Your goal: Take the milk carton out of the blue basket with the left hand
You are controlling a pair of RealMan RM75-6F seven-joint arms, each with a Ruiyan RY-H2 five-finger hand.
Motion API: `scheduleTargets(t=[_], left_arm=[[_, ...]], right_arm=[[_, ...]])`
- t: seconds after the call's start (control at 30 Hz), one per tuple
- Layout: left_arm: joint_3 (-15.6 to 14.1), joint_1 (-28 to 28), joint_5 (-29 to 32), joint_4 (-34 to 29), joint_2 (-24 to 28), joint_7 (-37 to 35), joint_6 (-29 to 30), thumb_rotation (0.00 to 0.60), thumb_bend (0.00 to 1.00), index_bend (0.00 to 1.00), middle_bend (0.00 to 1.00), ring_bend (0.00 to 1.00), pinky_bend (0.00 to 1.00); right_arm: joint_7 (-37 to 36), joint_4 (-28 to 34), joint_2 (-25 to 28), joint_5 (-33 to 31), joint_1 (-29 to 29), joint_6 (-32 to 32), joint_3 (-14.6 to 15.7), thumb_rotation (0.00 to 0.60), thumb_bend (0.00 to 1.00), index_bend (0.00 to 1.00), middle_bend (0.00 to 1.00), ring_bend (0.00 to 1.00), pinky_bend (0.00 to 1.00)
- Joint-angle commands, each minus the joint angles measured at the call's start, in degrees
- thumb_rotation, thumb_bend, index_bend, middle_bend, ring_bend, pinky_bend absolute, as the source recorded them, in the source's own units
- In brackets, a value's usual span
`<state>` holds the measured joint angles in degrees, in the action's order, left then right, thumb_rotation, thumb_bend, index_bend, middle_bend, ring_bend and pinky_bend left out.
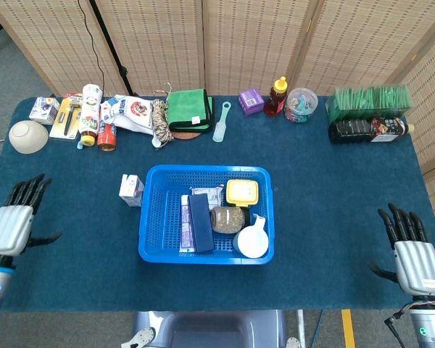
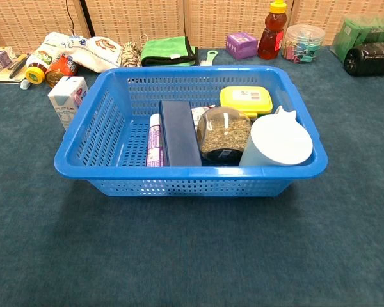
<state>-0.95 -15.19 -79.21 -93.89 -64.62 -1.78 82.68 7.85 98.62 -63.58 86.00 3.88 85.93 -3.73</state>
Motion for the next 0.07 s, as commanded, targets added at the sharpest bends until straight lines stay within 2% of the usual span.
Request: scheduleTargets(t=[0.03, 0.07], left_arm=[[-3.5, 6.7, -4.4, 7.0, -4.2, -4.1, 7.2, 0.600, 0.00, 0.00, 0.00, 0.00, 0.00], [-3.9, 7.4, -4.1, 7.1, -4.3, -4.9, 6.8, 0.600, 0.00, 0.00, 0.00, 0.00, 0.00]], right_arm=[[0.0, -0.3, -0.2, 0.1, -0.1, 0.2, -0.1, 0.600, 0.00, 0.00, 0.00, 0.00, 0.00], [0.0, -0.3, -0.2, 0.1, -0.1, 0.2, 0.0, 0.600, 0.00, 0.00, 0.00, 0.00, 0.00]])
